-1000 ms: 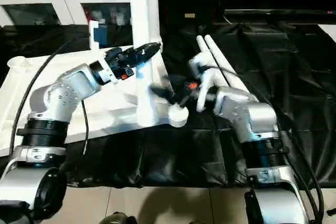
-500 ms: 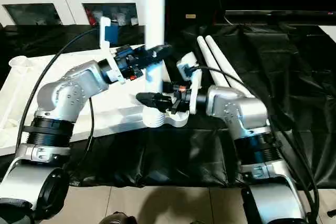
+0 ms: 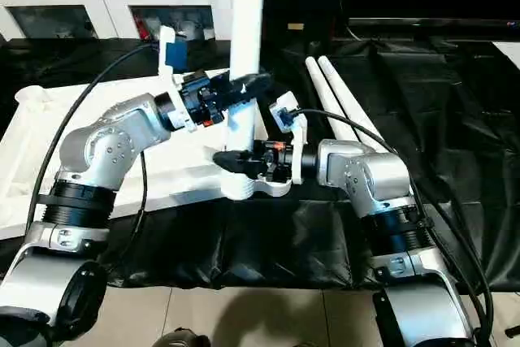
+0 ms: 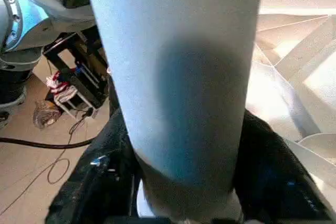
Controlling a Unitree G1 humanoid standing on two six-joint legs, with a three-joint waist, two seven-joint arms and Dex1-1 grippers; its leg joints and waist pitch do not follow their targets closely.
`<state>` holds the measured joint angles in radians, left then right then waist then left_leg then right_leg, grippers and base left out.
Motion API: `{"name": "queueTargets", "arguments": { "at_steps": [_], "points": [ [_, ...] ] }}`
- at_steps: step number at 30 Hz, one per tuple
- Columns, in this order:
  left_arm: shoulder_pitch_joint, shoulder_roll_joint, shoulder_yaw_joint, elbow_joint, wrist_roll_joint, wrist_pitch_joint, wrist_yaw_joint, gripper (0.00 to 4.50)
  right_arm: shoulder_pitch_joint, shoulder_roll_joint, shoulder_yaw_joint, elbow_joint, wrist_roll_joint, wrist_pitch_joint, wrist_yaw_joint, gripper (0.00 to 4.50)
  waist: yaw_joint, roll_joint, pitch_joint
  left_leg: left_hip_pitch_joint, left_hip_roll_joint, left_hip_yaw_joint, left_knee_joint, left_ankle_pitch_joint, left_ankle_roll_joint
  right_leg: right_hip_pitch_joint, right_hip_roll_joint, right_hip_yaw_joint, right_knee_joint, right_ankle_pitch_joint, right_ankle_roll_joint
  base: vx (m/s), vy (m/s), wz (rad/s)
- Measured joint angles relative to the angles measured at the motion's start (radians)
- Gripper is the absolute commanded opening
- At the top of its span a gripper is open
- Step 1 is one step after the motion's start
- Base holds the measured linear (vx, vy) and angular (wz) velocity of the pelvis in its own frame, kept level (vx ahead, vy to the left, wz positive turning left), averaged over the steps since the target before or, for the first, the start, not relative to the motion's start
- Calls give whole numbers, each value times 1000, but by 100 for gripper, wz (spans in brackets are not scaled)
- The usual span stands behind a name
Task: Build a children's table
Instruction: Insert table leg to table base
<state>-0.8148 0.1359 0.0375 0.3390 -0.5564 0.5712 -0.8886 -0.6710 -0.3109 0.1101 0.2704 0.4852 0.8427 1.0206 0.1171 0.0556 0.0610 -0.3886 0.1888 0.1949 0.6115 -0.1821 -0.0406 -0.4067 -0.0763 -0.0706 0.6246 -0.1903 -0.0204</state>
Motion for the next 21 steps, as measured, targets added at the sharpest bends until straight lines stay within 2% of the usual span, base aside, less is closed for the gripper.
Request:
{"name": "queueTargets", "arguments": {
  "at_steps": [6,16,21],
  "points": [
    [0,0,-3,0,2,3,0,183,0,1,7,0,-2,-7,6,199,0,0,0,0,0,0,0,0,0,0,0,0,0,0,0,0,0,0],
    [0,8,-5,1,4,-1,-13,183,4,6,23,0,-27,-66,5,197,-1,0,0,0,0,0,0,0,0,0,0,0,1,0,0,0,0,0],
    [0,10,-8,1,6,-1,-21,183,4,7,26,0,-26,-68,8,193,-1,0,0,0,0,0,1,-1,-1,0,0,0,1,0,0,0,0,0]
  ]
}}
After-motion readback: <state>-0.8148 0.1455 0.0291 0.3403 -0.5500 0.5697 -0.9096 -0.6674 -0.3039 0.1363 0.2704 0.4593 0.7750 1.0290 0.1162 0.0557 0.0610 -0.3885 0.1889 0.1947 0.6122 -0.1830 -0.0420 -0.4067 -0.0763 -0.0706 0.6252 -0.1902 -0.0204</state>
